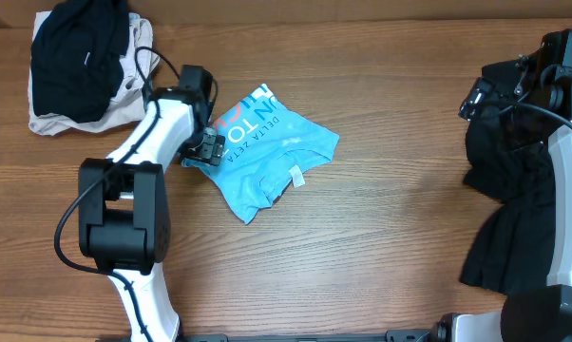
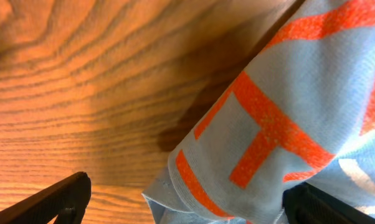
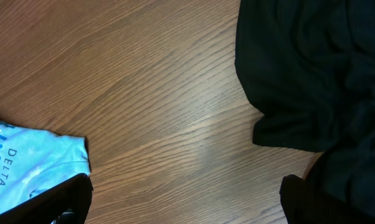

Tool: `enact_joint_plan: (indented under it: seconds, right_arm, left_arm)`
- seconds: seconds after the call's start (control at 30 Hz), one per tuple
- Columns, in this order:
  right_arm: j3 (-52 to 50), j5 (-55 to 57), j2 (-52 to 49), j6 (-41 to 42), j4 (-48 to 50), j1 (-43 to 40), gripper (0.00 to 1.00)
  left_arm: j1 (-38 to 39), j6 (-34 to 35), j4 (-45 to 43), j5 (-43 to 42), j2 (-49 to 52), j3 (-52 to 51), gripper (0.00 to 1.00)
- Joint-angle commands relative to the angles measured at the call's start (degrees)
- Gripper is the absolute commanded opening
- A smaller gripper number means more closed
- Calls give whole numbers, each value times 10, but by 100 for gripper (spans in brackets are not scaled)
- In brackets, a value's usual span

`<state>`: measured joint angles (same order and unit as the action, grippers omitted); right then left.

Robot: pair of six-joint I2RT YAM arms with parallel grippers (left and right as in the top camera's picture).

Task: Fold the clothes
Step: 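Grasp the folded blue T-shirt with the left gripper and lift it, then carry the T-shirt to the top-left clothes pile and place it on top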

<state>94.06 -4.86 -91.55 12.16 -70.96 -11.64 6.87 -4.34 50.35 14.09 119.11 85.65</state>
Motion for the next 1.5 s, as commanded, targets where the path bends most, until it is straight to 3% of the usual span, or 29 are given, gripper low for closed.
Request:
enact_joint_plan:
  seconds: [0.0, 0.23, 0.4, 0.53, 0.73, 1.2, 1.27, 1.47]
  right_arm:
    - [-3, 9, 19, -2, 4, -2, 100]
    - [-3, 9, 19, -2, 3, -2, 100]
    - [-3, 10, 19, -5, 0, -2, 100]
    - [-3, 9, 19, -6, 0, -2, 100]
    - [-3, 9, 19, -6, -3, -2, 100]
    - [-3, 9, 19, -6, -3, -2, 100]
    - [-3, 9, 19, -6, -3, -2, 100]
    - [-3, 9, 19, -6, -2, -2, 100]
  left_arm:
    - [19, -26, 39, -66, 7, 79, 100]
    - [108, -40, 151, -156, 4, 224, 100]
    - [176, -37, 197, -94, 8, 210, 100]
    - [208, -30, 159, -97, 9, 162, 100]
    - [221, -30, 56, -169, 9, 77, 100]
    - [220, -64, -8, -145, 15, -30, 100]
    - [220, -62, -21, -120, 15, -35, 97]
    - [220, -58, -72, -60, 15, -52, 71]
